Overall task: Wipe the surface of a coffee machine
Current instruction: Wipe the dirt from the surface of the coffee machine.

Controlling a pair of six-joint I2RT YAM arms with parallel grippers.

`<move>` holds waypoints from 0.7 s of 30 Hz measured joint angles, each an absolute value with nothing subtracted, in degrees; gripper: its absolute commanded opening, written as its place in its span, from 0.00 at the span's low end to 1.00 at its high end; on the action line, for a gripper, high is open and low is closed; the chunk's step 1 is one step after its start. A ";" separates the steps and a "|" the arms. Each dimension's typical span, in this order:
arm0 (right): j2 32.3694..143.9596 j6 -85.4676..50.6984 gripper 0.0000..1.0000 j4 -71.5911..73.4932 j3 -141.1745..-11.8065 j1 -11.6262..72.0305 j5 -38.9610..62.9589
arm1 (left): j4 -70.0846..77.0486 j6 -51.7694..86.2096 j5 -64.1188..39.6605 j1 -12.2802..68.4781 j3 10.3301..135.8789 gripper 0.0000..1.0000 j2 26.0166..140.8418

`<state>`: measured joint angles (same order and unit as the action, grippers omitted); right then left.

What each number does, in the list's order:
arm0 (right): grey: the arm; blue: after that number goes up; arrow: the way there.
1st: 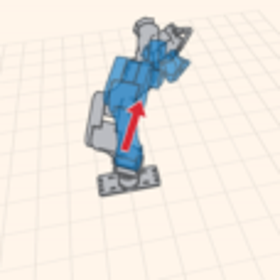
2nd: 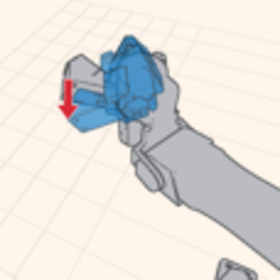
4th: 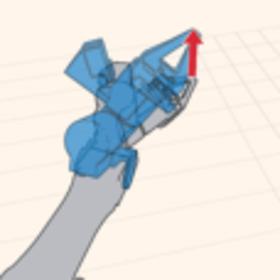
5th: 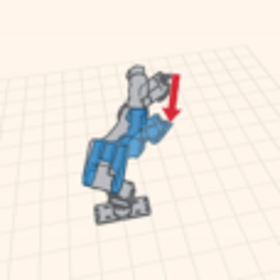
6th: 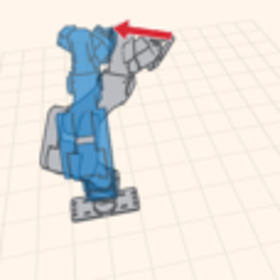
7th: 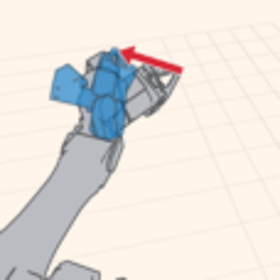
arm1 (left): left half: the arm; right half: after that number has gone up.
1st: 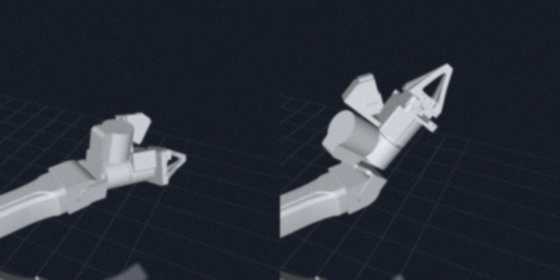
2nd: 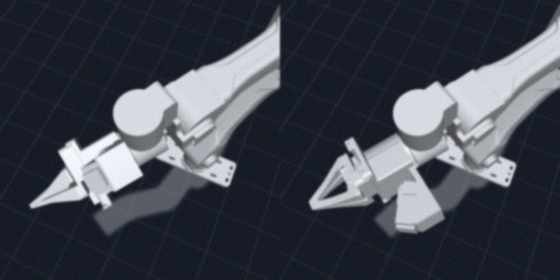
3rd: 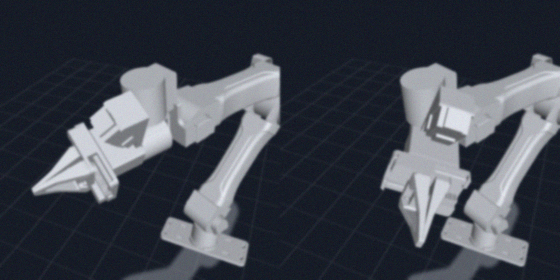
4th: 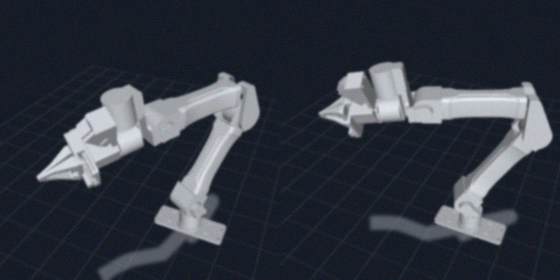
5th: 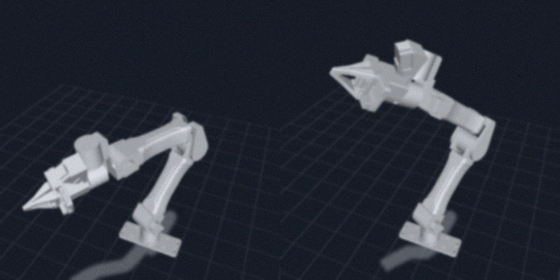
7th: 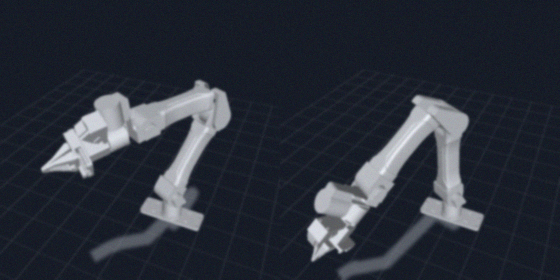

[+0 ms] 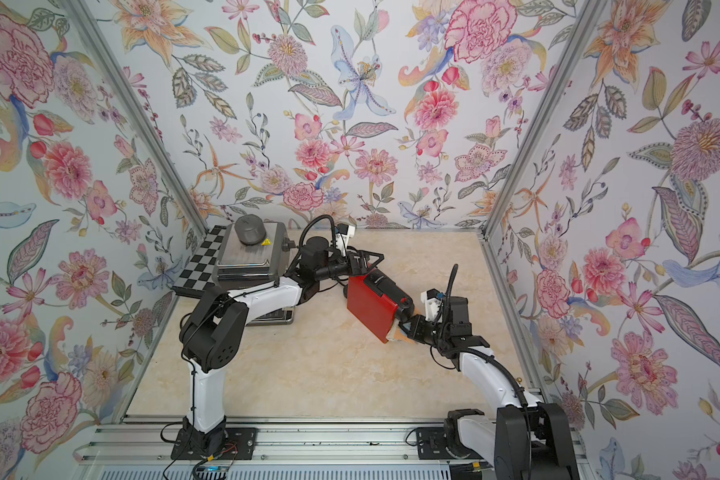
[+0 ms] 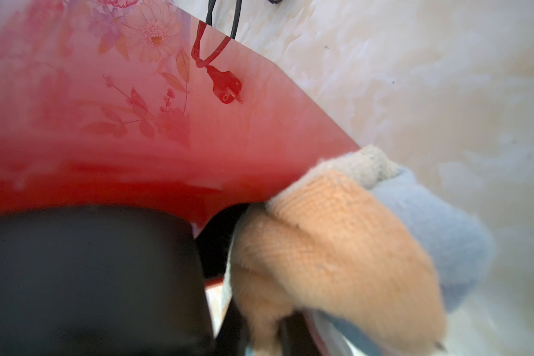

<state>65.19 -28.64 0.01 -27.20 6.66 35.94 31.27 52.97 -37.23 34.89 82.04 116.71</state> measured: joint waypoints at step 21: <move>64.79 -32.64 0.00 10.26 -22.46 6.76 37.17 | 33.21 52.07 -40.38 35.88 86.26 0.99 112.22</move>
